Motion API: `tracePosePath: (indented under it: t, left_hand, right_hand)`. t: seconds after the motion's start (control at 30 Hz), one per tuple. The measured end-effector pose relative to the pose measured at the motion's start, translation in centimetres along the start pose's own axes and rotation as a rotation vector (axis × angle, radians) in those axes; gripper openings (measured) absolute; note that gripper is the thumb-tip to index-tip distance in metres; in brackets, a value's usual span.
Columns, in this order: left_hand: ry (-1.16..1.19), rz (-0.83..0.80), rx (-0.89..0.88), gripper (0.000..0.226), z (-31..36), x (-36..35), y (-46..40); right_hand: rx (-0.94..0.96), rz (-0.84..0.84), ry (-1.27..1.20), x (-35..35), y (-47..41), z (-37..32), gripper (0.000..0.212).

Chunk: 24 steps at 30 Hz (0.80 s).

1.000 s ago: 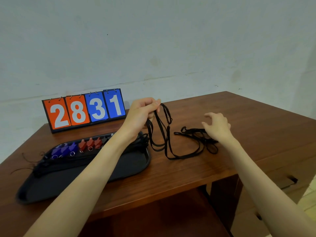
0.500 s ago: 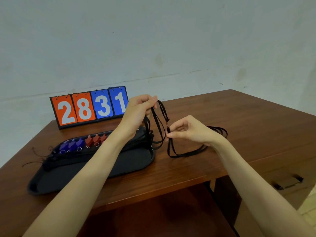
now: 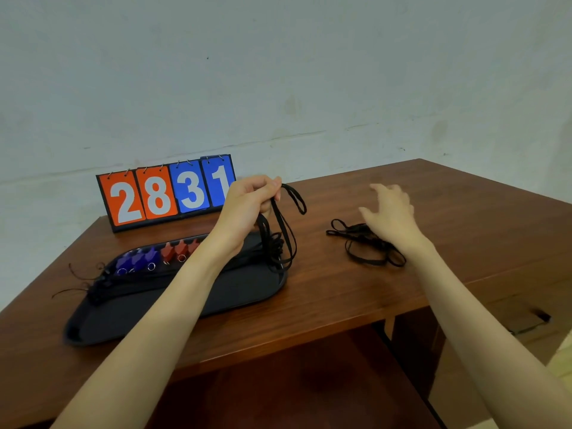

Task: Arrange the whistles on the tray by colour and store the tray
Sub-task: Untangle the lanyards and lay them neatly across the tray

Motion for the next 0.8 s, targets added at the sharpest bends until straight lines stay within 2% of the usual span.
tracePosePath:
  t: [0.07, 0.17, 0.33, 0.47, 0.57, 0.7, 0.8]
  left_hand:
    - [-0.005, -0.001, 0.015, 0.035, -0.4, 0.0, 0.1]
    - [-0.017, -0.001, 0.032, 0.034, -0.8, 0.1, 0.3]
    - [-0.037, -0.004, 0.046, 0.033, -1.2, 1.2, 1.0]
    - [-0.116, -0.007, 0.070, 0.031, -2.2, 3.2, 1.8]
    - [-0.105, 0.054, 0.121, 0.032, -3.1, 6.3, 2.2]
    - [0.111, 0.293, 0.233, 0.029, -4.7, 13.3, 3.0]
    - [0.086, 0.495, 0.239, 0.027, -6.0, 18.3, 3.8]
  right_hand:
    - [0.113, -0.125, -0.336, 0.4, 1.5, -3.9, 0.041]
    - [0.121, -0.478, -0.756, -0.1, 4.8, -8.8, 0.036]
    - [0.020, -0.571, -1.017, -1.9, 6.1, -11.0, 0.032]
    - [-0.078, -0.513, -1.153, -2.9, 5.7, -10.8, 0.020]
    - [-0.164, -0.473, -1.209, -3.8, 5.4, -10.0, 0.019]
    - [-0.283, -0.309, -1.182, -5.4, 4.7, -8.3, 0.017]
    - [-0.304, -0.173, -1.047, -6.3, 4.6, -7.2, 0.016]
Point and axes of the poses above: each hand's wrist, its own y-axis away from the middle knuckle, its own x-axis out of the back of the hand, z = x × y, the point moved 9 cm from there along -y, towards the middle knuckle, and after that the axes turned 11 degrees about z, right-handed, at the moved point
